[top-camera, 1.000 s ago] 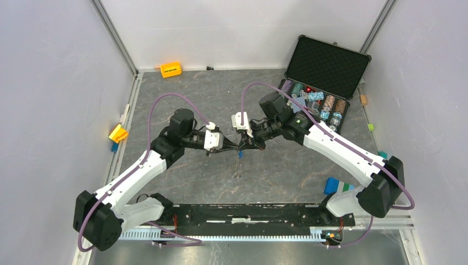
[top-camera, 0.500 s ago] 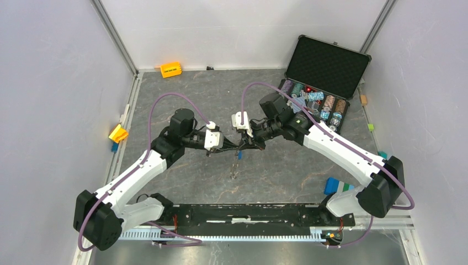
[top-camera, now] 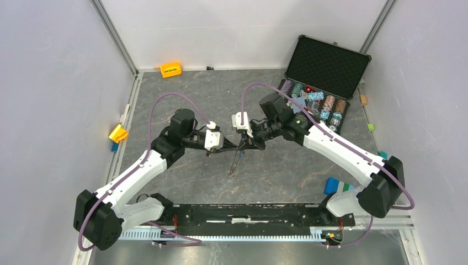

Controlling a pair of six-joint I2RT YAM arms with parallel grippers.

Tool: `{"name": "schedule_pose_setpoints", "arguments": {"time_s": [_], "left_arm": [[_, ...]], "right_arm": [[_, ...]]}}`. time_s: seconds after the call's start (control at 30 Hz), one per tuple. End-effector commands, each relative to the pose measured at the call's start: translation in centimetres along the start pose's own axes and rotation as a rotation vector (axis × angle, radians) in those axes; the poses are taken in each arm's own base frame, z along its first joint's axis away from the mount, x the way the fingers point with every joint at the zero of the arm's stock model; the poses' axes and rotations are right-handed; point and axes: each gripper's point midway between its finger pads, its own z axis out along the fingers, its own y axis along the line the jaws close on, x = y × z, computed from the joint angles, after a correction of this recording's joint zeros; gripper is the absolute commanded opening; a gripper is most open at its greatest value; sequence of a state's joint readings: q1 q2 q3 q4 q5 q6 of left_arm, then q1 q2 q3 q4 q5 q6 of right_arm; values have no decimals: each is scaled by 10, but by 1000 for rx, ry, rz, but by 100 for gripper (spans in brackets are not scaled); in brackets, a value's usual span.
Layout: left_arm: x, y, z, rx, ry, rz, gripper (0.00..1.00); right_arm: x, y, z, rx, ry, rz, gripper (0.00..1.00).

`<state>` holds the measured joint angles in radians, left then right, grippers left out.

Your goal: Put the keys on the keyring

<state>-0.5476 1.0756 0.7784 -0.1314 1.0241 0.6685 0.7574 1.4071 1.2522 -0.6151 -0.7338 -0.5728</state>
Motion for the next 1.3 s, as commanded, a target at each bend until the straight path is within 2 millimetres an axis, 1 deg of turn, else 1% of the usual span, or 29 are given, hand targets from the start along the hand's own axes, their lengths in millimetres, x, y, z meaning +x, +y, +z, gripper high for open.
{"name": "schedule_pose_setpoints", "arguments": {"time_s": [0.0,0.23,0.33,0.63,0.7,0.83,0.9,0.93,1.0,1.07,1.17,1.23,1.27], "left_arm": [[-2,-7,2,30,-13,-30,15],[0,-8,2,40,-4,-36,20],[0,-8,3,45,-5,-36,19],[0,-8,3,46,-5,-38,7],[1,-8,4,47,-4,-40,3],[5,-9,3,41,4,-52,2],[3,-2,4,-1,-10,-64,2],[1,0,4,-24,-23,-74,2],[-5,5,3,-67,-57,-69,2],[-14,8,0,-99,-97,-74,2],[-28,12,-2,-132,-152,-93,2],[-33,16,-3,-151,-182,-117,2],[-34,17,-3,-156,-194,-133,2]], "right_arm": [[-20,-4,-10,36,-57,-51,0],[-21,-5,-12,42,-60,-52,0],[-21,-5,-12,43,-59,-52,0],[-22,-5,-11,41,-62,-50,0],[-23,-5,-11,42,-63,-51,0],[-22,-5,-12,45,-62,-51,0],[-21,-6,-13,48,-61,-52,0],[-21,-7,-14,54,-62,-52,3],[-19,-8,-15,60,-62,-50,11],[-19,-9,-19,73,-69,-53,22],[-20,-12,-25,86,-87,-57,30],[-23,-12,-29,85,-101,-64,38],[-24,-12,-31,81,-109,-67,40]]}}
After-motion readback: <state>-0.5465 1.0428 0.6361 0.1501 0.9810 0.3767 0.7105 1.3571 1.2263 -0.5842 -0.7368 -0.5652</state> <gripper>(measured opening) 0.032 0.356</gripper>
